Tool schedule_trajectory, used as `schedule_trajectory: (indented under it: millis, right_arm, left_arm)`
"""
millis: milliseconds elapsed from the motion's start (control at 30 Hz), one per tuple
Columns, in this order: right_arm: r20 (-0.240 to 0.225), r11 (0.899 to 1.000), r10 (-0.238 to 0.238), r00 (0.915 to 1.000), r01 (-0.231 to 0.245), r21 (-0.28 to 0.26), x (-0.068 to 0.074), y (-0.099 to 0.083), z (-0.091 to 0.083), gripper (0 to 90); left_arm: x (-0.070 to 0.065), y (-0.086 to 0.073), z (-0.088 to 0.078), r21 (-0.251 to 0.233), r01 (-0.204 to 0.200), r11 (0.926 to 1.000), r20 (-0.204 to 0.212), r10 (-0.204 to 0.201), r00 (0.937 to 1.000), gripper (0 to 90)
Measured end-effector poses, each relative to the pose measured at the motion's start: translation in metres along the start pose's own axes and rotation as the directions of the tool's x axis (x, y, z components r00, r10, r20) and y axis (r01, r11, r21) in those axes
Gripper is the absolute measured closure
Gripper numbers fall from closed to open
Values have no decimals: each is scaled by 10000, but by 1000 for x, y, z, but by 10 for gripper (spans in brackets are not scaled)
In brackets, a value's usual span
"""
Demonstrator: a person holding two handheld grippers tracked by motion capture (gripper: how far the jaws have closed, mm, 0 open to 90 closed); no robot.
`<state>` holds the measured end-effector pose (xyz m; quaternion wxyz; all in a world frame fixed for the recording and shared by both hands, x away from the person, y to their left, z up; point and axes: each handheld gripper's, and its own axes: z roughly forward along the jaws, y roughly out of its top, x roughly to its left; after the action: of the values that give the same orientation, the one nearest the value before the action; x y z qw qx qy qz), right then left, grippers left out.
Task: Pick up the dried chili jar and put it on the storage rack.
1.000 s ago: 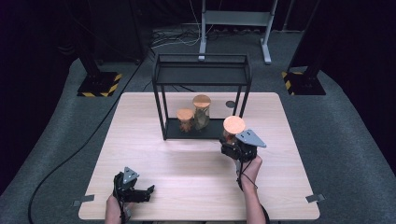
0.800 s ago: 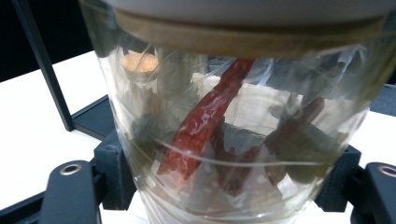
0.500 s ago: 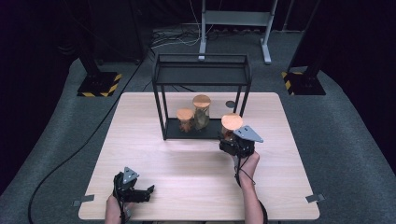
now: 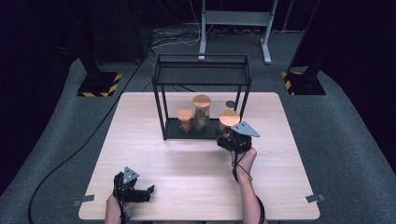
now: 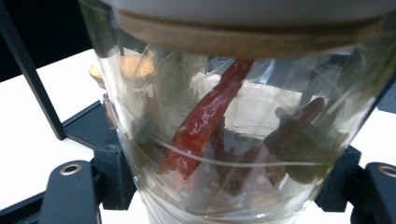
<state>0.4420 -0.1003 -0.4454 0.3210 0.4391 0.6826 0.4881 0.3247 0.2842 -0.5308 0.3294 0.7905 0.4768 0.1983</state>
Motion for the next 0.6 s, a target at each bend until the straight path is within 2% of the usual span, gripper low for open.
schedule_trajectory:
  millis: [600]
  right_arm:
    - [40,9995,-1,10000,0,324,1,3,24,244]
  left_arm:
    - [0,0,0,8,-11,10000,-2,11,10000,2]
